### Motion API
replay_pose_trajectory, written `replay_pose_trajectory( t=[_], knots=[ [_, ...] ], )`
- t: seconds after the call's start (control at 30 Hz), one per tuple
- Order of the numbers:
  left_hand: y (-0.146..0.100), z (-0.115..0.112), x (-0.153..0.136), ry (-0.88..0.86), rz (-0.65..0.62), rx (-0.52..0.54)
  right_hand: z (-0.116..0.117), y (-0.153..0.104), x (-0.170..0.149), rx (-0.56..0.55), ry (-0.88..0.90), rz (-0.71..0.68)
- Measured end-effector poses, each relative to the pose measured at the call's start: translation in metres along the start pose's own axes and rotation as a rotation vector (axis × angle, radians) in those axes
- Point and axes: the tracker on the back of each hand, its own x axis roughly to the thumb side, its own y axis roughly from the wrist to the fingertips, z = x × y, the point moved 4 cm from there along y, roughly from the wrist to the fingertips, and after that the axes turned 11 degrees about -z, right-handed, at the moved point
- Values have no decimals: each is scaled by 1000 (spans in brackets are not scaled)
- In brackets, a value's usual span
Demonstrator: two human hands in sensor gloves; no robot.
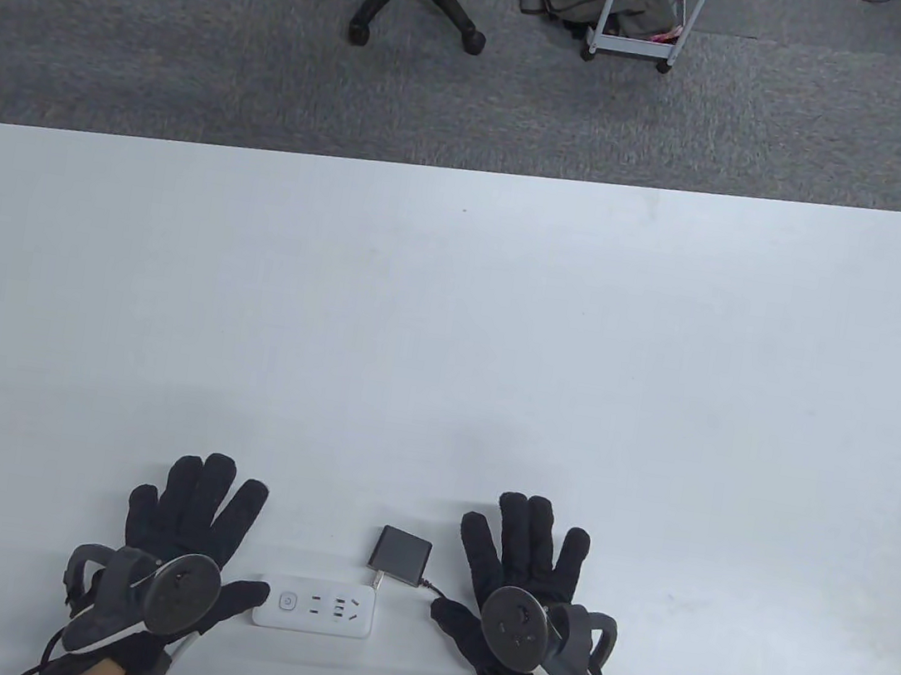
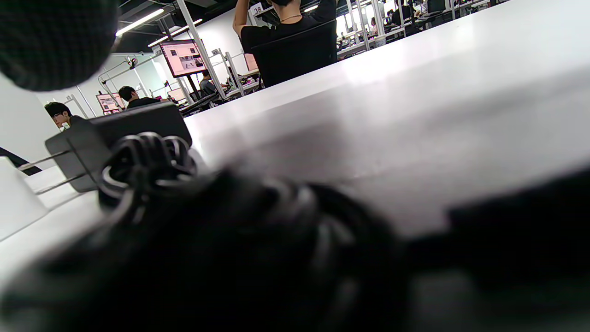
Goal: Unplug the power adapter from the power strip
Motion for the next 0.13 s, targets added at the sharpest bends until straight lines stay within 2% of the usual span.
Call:
replay_pose_trajectory(
  t=[0.13],
  knots=[
    [-1,1,-1,2,4,7,0,0,0,0,-4,-2]
  ],
)
